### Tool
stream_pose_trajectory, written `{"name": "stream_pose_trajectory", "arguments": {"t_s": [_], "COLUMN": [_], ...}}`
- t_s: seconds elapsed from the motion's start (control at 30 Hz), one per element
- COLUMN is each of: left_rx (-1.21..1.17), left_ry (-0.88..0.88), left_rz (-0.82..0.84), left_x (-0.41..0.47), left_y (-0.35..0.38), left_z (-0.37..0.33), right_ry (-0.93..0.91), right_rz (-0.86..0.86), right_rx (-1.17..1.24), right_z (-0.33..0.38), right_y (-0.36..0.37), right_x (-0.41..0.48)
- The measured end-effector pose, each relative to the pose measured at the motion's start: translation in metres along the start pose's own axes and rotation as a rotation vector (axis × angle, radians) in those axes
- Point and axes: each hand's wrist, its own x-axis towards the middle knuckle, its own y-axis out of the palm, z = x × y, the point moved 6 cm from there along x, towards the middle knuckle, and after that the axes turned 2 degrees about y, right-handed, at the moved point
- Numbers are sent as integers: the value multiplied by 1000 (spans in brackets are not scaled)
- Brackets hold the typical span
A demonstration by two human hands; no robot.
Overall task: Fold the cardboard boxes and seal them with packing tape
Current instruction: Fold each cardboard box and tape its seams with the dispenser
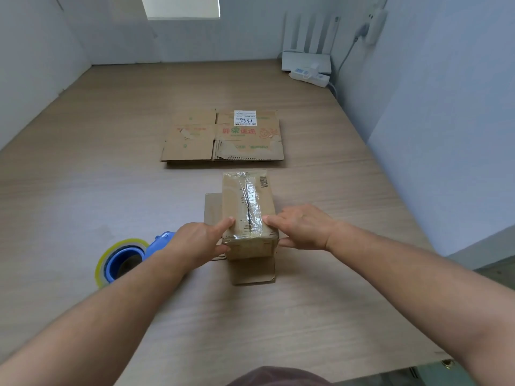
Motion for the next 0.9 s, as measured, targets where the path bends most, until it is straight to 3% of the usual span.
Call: {"name": "stream_pose_trajectory", "arguments": {"t_s": [0.13, 0.27, 0.4, 0.53, 0.67, 0.73, 0.83, 0.9], "left_rx": [-34, -68, -57, -49, -17, -74, -401, -611], "left_ry": [8, 10, 14, 12, -53, -103, -182, -189], "left_rz": [-2, -7, -4, -28, -61, -74, 21, 75], "left_x": [4, 7, 9, 11, 12, 10, -7, -23], "left_y": [-2, -4, -5, -5, -4, -4, 8, 15], "left_z": [2, 1, -1, -4, -7, -9, 0, 4], "right_ry": [27, 174, 111, -6, -4, 62, 310, 472], "right_rz": [-35, -181, -372, -394, -404, -385, -227, -241], "right_rx": [3, 91, 92, 37, 21, 30, 78, 180], "right_z": [-1, 8, 13, 10, 10, 11, 5, -1], "right_y": [0, 2, -4, -4, -7, -6, 6, 9], "right_x": [2, 1, -6, -1, 0, 0, -1, -7]}}
